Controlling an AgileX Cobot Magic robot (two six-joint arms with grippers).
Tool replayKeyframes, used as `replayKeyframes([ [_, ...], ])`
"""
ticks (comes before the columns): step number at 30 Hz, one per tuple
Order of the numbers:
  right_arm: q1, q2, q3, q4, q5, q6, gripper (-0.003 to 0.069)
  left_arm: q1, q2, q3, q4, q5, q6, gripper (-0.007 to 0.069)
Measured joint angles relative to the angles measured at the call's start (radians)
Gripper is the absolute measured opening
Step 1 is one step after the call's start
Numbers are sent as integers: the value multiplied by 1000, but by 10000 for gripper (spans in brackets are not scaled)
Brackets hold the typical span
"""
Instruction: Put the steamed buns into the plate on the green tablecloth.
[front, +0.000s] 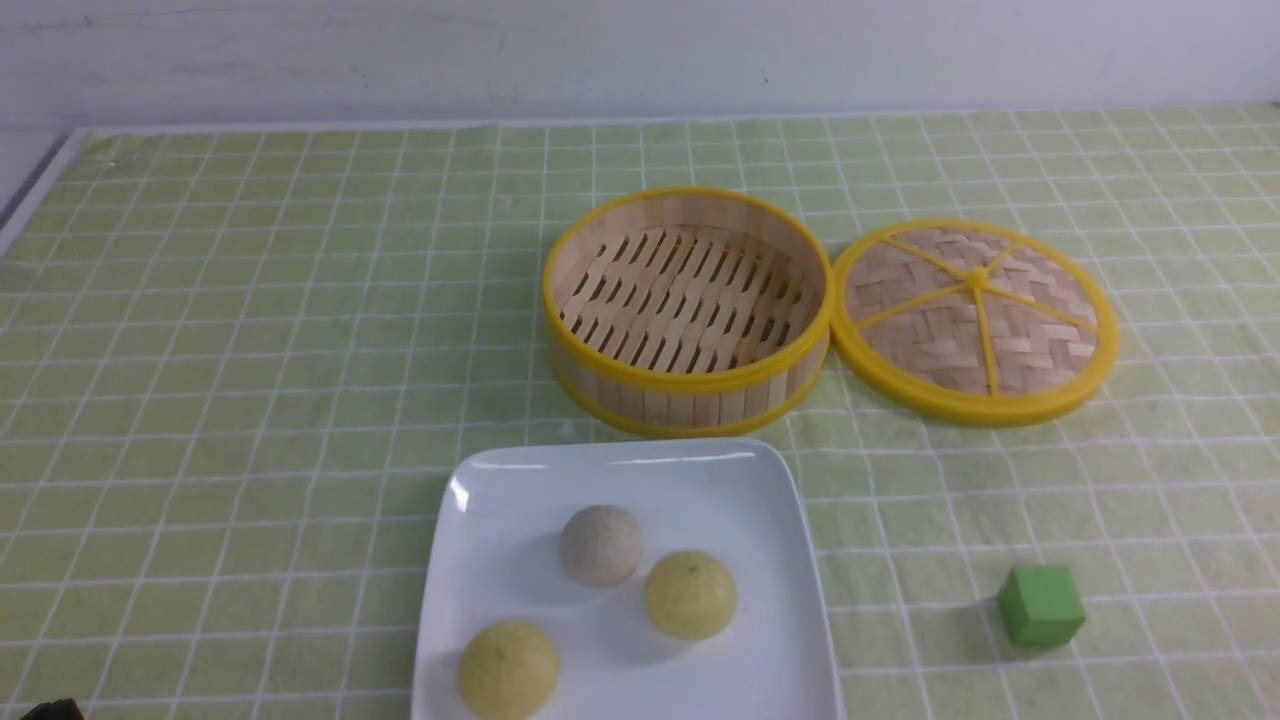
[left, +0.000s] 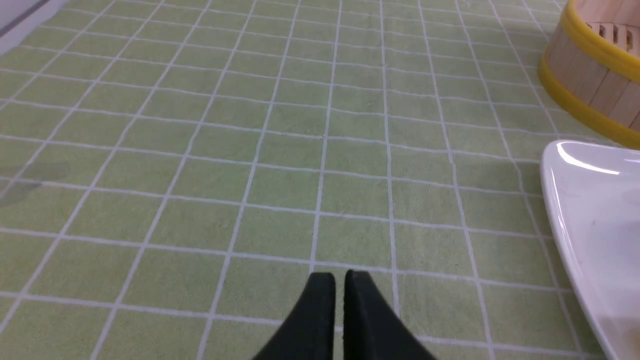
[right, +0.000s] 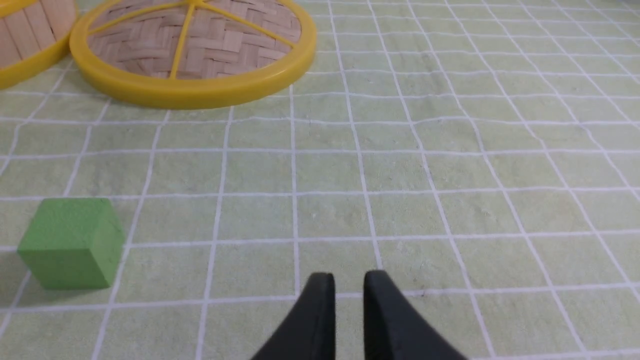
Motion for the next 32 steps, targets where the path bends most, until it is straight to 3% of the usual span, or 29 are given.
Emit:
replayKeyframes([
  [32,0,0,0,0,0,0,141,0,0,0,4,1,0,71],
])
